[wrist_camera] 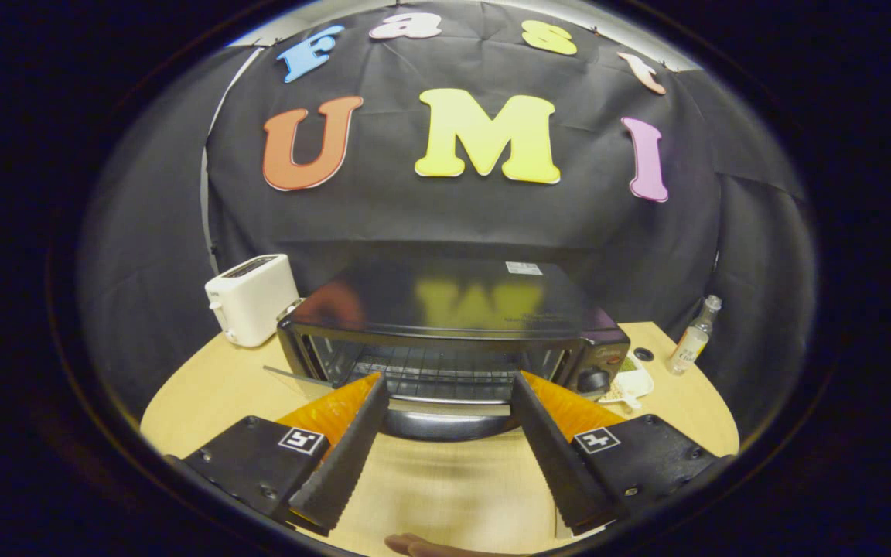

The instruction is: Open the toaster oven, put the food inside, and close the toaster oven door.

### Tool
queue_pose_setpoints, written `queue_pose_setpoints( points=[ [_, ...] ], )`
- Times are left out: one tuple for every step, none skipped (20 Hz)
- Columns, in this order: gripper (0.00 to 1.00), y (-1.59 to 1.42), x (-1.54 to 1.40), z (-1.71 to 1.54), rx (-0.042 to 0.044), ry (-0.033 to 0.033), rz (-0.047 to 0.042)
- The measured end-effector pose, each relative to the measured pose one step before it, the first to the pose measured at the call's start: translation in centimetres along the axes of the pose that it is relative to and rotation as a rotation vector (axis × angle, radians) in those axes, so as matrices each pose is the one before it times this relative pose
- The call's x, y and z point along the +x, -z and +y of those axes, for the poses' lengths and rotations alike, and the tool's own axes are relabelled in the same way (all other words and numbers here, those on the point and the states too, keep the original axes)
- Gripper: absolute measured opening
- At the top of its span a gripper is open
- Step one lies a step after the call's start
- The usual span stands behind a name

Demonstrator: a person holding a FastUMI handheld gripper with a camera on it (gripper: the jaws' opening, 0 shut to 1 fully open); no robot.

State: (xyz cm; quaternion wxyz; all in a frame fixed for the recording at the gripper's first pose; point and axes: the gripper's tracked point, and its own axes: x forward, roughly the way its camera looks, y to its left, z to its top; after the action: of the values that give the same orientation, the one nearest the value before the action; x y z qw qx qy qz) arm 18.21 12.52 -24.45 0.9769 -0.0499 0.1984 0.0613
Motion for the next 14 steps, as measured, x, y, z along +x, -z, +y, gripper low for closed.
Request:
queue_pose_setpoints(
  points=[
    [1.0,0.723,-0.507,0.05,-0.00315,0.0027,-0.01157],
    [1.0,0.575,-0.558,0.04,-0.00272,0.00214,-0.00941],
    [1.0,0.747,-0.44,0.019,0.00001,0.00197,-0.00649],
    [1.0,0.533,-0.434,-0.033,0.00221,0.00384,-0.01054],
    [1.0,0.635,-0.298,0.041,0.00113,0.0048,-0.00628],
    [1.0,0.508,-0.3,-0.048,0.00445,0.0059,-0.00842],
    [1.0,0.659,-0.389,0.108,-0.00093,0.0043,-0.00769],
    [1.0,0.396,-0.32,-0.034,-0.00372,0.00221,-0.00716],
    [1.0,0.499,-0.208,0.068,0.00132,0.00089,-0.00549],
    [1.0,0.394,-0.079,0.066,-0.00123,0.00002,-0.00231],
    [1.0,0.542,-0.221,0.018,0.00116,-0.00025,-0.00502],
    [1.0,0.458,-0.232,-0.042,-0.00244,-0.00032,-0.00019],
    [1.0,0.635,-0.367,-0.183,0.00028,0.00152,0.0008],
    [1.0,0.589,-0.216,-0.081,0.01411,-0.00104,0.00062]
  ],
)
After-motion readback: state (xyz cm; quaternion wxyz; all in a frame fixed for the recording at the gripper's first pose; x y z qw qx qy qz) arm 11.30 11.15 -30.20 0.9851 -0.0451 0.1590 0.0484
